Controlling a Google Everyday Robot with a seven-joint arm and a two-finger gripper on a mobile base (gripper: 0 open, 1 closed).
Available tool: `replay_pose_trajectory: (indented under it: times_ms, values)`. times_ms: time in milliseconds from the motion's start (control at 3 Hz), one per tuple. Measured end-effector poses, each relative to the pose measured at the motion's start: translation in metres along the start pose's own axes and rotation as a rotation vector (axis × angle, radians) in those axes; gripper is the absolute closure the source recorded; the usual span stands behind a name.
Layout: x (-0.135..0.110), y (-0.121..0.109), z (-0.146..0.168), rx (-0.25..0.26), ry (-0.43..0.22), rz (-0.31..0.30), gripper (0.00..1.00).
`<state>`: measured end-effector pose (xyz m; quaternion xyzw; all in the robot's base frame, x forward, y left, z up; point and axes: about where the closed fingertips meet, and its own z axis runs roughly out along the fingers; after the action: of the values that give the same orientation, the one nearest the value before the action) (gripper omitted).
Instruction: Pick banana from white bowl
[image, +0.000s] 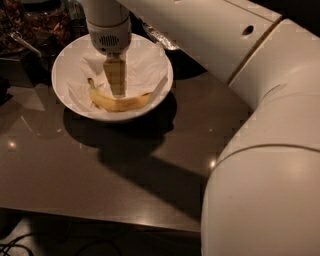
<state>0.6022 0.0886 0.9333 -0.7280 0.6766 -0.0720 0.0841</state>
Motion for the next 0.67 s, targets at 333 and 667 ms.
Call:
replay_pose_trajectory:
  times_ms: [333,667]
  values:
    - [-0.004,-0.002,0.014,-0.038,-0.005,-0.014,0.32]
    - [-0.005,-0.004,0.029,-0.074,-0.015,-0.018,0.33]
